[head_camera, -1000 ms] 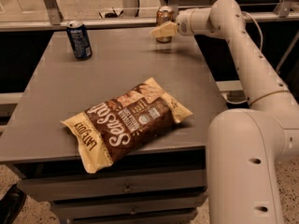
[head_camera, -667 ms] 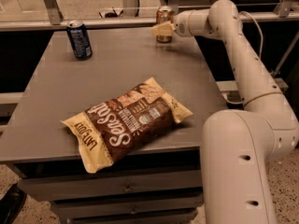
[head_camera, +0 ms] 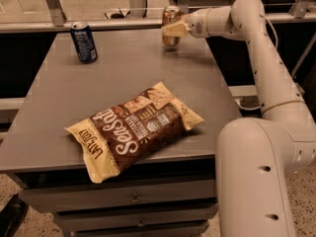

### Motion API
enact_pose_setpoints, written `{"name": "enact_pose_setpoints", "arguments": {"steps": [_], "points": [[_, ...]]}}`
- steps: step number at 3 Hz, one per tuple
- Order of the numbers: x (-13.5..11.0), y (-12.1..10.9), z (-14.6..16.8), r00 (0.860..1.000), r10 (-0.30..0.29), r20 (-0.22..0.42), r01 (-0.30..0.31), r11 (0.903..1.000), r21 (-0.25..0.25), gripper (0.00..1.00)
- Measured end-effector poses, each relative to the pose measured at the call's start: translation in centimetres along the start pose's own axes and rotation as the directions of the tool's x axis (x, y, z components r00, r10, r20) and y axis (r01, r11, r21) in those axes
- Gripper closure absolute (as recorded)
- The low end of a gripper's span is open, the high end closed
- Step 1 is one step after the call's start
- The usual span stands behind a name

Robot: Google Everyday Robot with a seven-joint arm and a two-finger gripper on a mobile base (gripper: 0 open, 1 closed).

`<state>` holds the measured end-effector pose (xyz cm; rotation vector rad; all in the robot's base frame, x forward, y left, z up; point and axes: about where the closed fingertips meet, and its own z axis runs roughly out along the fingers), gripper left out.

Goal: Knock orange can over

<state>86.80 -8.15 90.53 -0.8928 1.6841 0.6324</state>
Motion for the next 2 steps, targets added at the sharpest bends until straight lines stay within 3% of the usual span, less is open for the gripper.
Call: {"name": "enact_pose_setpoints", "arguments": {"steps": [1, 2], "points": [[-1.8, 3.6, -1.5, 0.992, -0.122, -0.025, 0.118, 0.9857, -0.12, 1.0], [-2.0, 7.4, -3.0, 0.948, -0.299, -0.107, 0.265, 0.9304, -0.253, 1.0]]}}
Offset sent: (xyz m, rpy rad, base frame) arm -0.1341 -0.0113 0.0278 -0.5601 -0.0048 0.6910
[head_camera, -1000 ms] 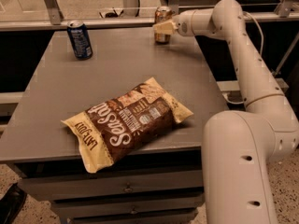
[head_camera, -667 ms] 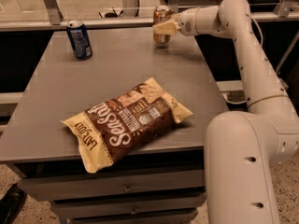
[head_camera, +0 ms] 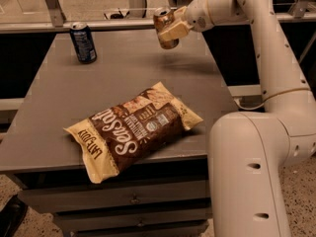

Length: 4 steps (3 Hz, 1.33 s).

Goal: Knock orange can over

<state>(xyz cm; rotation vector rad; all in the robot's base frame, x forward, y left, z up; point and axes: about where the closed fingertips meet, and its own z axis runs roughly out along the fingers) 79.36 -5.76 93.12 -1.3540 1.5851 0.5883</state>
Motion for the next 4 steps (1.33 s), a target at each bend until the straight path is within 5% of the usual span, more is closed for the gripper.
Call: {"name": "enact_pose_setpoints", "arguments": {"steps": [1, 2, 3, 4], "points": [[1.3, 3.6, -0.3, 0.975, -0.145, -0.168, 0.121, 0.9818, -0.146, 1.0], [3.1, 5.8, -0.1, 0.904, -0.284, -0.319, 0.195, 0.939, -0.283, 1.0], [4.2, 6.2, 1.5, 0.784, -0.456, -0.42, 0.288, 0.868, -0.405, 0.97], [4.4, 6.5, 2.6, 0.72, -0.541, -0.436, 0.329, 0.8181, -0.472, 0.75]]}}
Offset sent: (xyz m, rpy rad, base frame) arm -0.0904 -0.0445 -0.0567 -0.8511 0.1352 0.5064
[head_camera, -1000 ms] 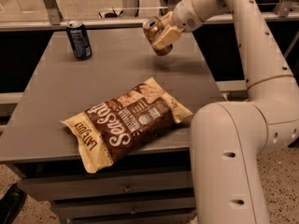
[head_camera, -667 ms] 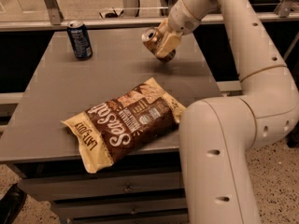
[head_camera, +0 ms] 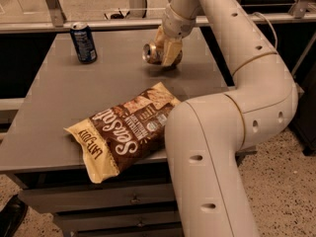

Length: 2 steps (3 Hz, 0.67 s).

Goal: Knock orange can over

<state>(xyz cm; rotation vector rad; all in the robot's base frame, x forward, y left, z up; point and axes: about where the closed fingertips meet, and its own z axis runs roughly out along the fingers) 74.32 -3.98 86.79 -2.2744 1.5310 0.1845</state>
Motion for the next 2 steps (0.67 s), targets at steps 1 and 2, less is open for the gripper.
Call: {"name": "enact_pose_setpoints", "arguments": {"steps": [1, 2], "points": [[-0.88, -0.02, 0.69, 0.995, -0.089, -0.033, 0.088, 0.9954, -0.037, 0.51], [-1.43, 0.26, 1.13, 0.987, -0.155, -0.047, 0.151, 0.986, -0.07, 0.28]]}}
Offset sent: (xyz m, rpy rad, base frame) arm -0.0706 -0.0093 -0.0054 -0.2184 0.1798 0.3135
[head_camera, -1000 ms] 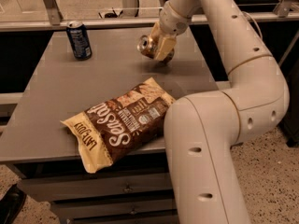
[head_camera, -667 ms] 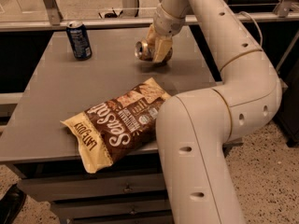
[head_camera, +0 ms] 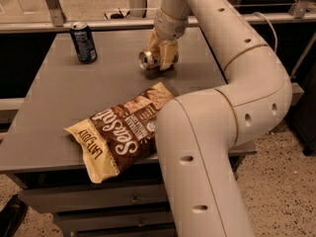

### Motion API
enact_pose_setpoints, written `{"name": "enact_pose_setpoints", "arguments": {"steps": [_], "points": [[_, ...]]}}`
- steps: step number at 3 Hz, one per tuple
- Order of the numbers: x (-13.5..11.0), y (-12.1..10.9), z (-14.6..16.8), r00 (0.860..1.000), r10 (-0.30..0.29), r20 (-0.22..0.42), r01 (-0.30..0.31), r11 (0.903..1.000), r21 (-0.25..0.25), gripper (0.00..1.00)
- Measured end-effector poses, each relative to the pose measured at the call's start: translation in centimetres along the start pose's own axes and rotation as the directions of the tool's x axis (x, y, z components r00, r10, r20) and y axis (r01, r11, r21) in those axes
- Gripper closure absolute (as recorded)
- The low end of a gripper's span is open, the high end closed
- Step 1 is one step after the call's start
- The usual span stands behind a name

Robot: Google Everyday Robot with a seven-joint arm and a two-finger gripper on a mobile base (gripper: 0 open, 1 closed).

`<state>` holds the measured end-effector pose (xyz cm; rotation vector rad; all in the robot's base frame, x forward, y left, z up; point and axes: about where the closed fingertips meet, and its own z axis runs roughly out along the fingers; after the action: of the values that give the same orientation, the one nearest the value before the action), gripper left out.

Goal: Knock orange can over

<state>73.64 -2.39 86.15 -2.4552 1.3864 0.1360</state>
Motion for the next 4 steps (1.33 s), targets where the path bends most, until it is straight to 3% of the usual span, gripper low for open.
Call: {"name": "enact_pose_setpoints", "arguments": {"steps": [1, 3, 4], "points": [[-0.5, 0.5, 0.5, 0.998, -0.064, -0.014, 0.063, 0.9972, -0.039, 0.0], [-0.7, 1.7, 0.3, 0.994, -0.104, -0.026, 0.102, 0.9913, -0.083, 0.0], [0.0, 2.3, 0.0, 0.999, -0.046, 0.001, 0.046, 0.997, -0.062, 0.0]]}}
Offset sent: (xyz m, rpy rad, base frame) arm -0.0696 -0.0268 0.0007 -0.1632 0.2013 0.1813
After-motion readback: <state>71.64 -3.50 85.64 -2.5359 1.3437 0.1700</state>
